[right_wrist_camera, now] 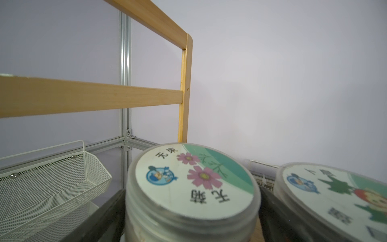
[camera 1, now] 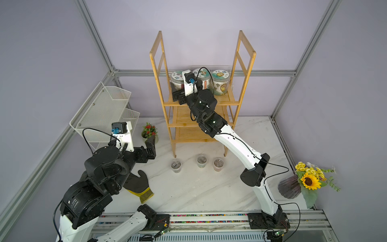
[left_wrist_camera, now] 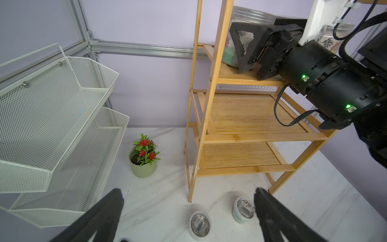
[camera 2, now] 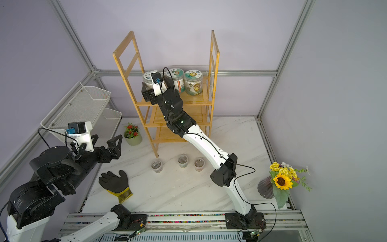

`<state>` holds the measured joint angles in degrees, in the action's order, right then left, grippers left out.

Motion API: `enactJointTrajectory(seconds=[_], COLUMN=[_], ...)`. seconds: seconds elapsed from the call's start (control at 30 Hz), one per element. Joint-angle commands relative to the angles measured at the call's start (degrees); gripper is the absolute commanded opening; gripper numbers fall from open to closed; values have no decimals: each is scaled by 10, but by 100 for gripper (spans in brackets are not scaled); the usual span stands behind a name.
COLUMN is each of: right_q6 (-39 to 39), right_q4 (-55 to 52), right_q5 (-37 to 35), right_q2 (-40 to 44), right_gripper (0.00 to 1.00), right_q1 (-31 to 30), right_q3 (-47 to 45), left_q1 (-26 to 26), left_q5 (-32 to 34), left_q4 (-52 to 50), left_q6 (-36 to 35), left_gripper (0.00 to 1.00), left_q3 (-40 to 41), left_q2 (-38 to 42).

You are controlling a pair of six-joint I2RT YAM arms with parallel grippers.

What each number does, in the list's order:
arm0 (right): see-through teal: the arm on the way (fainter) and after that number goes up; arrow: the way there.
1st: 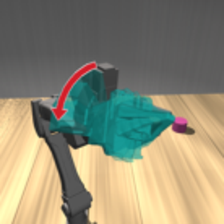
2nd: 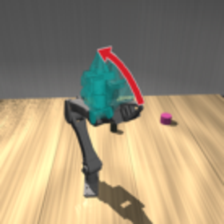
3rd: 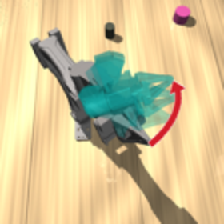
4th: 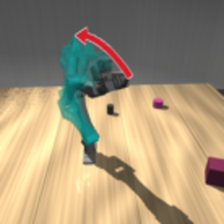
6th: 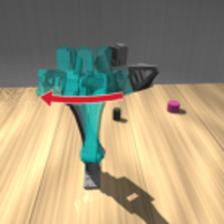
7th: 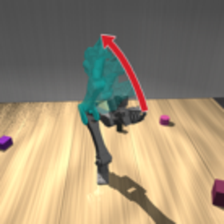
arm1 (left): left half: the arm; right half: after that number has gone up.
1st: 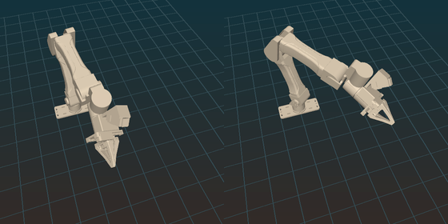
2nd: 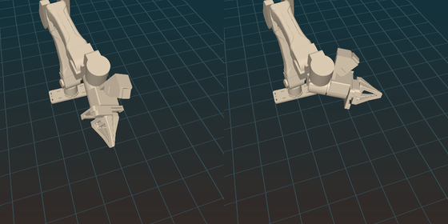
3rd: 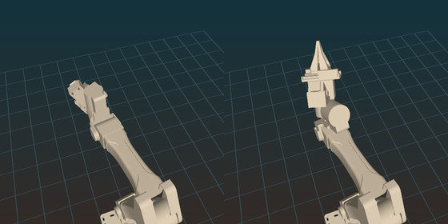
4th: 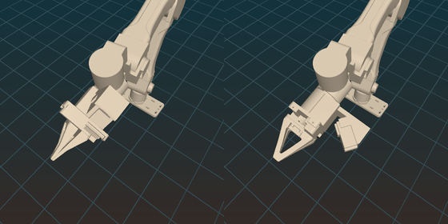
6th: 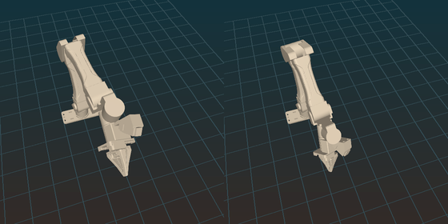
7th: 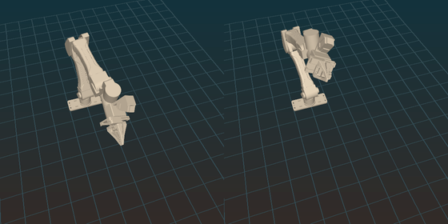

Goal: Place the seed container on the shelf
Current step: Adjust the seed jar on the shelf.

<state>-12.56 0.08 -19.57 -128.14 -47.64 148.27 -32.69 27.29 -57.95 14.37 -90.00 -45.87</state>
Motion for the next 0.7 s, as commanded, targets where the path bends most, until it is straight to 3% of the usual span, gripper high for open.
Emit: enactJointTrajectory(seconds=[0.0, 0.43, 0.67], right_q6=[6, 20, 40], right_q4=[29, 17, 7], right_q5=[-1, 9, 17], right_q2=[12, 25, 66], right_gripper=[97, 97, 97], right_q1=[8, 9, 6], right_q3=[5, -4, -52], left_q1=[0, 0, -1], left_q5=[-4, -9, -14], left_q4=[16, 14, 11], left_q6=[-3, 1, 6], left_gripper=[99, 100, 100], left_q3=[-12, -15, -18], left_q2=[-5, -5, -5])
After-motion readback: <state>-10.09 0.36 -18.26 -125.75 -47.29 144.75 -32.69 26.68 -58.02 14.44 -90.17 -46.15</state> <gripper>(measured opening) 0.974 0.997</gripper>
